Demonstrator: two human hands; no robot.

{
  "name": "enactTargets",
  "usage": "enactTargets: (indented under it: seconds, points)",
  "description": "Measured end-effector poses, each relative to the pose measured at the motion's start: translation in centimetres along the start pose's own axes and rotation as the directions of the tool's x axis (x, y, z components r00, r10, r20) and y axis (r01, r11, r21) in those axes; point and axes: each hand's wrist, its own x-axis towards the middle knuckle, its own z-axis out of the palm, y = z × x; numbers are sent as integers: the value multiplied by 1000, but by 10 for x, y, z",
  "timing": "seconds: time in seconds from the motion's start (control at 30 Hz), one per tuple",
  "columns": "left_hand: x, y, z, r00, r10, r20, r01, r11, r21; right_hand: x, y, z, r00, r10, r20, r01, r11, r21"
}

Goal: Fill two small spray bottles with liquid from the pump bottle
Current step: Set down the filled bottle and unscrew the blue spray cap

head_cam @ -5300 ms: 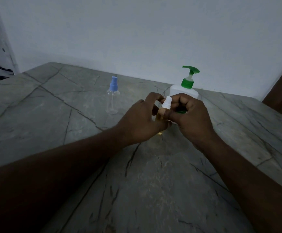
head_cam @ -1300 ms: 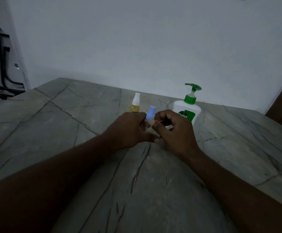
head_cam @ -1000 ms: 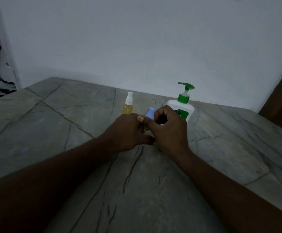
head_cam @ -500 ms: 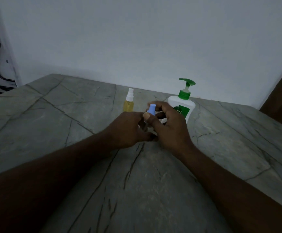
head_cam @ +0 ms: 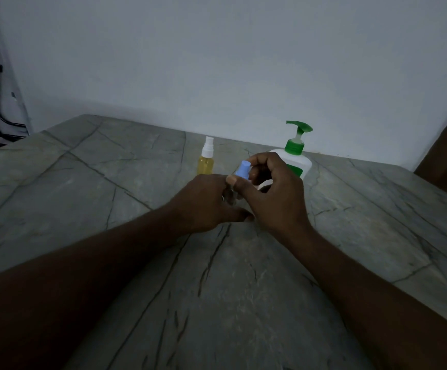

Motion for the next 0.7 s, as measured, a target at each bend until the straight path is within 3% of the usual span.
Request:
enactTargets:
  seconds: [0.3,0.53,0.7]
  points:
    - [2,-6,3,1000,-1,-11,1,1000,19,1,1,-5,999,20,27,-23,995,99]
    - [1,-2,1,1000,6,-7,-6,1000,-13,2,-3,0,1000,-10,-3,10,1000,13]
    - [2,-3,1,1000,-9,0,9,1000,25,2,-4,-9,998,12,66,-20,993,119]
